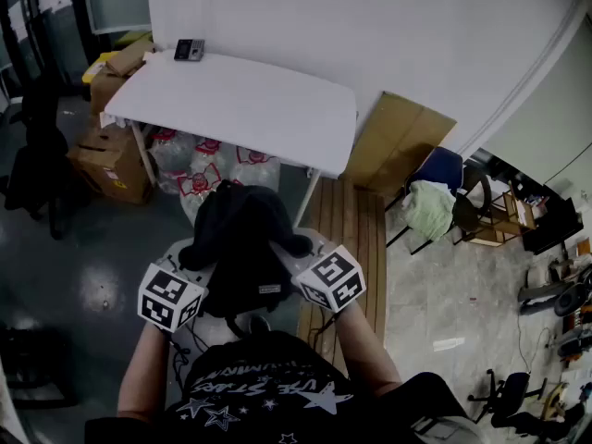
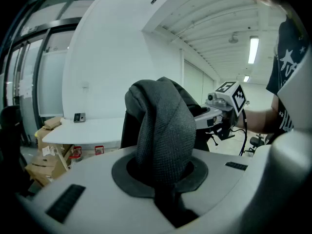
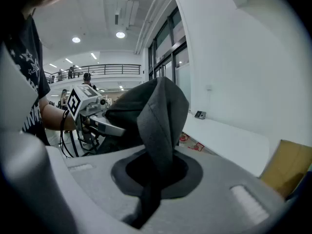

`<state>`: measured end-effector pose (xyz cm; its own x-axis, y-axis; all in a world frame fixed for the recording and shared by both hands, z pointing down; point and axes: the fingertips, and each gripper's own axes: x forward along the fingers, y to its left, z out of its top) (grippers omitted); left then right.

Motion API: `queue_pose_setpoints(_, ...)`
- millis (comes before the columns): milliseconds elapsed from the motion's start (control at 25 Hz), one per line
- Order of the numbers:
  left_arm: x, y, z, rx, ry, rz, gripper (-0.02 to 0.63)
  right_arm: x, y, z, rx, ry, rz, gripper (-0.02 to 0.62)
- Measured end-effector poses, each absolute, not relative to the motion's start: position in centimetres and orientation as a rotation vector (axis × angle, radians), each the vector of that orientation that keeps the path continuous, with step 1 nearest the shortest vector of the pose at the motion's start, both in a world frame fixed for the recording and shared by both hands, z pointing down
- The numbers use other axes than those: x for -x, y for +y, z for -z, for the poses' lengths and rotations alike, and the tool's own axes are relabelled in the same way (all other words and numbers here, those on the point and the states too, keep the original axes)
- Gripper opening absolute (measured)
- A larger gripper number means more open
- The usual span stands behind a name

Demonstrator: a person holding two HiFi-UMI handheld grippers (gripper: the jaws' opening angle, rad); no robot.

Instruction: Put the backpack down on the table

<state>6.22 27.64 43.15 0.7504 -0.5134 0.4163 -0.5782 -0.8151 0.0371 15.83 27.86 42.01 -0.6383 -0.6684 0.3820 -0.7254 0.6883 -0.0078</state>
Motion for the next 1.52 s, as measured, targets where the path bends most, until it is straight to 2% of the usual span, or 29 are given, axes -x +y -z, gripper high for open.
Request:
queue_pose_setpoints(520, -6.2, 26.9, -43.0, -2.751, -0.895, -0.567, 0.054, -15.9, 26.9, -41.9, -1.046, -2.556, -0.202, 0.014)
queue_pose_setpoints(1160, -9.8, 23.5, -44.5, -2.681, -0.949, -0.612, 0.054, -19.5, 22.4, -43.3, -0.969, -2.593, -0.221, 0.015)
queue_pose_setpoints(1520, -7.9, 21.8, -45.5, -2.633, -0.970, -0.656, 0.054, -17.4, 20.3, -44.4, -0.936, -2.592, -0.263, 0.015)
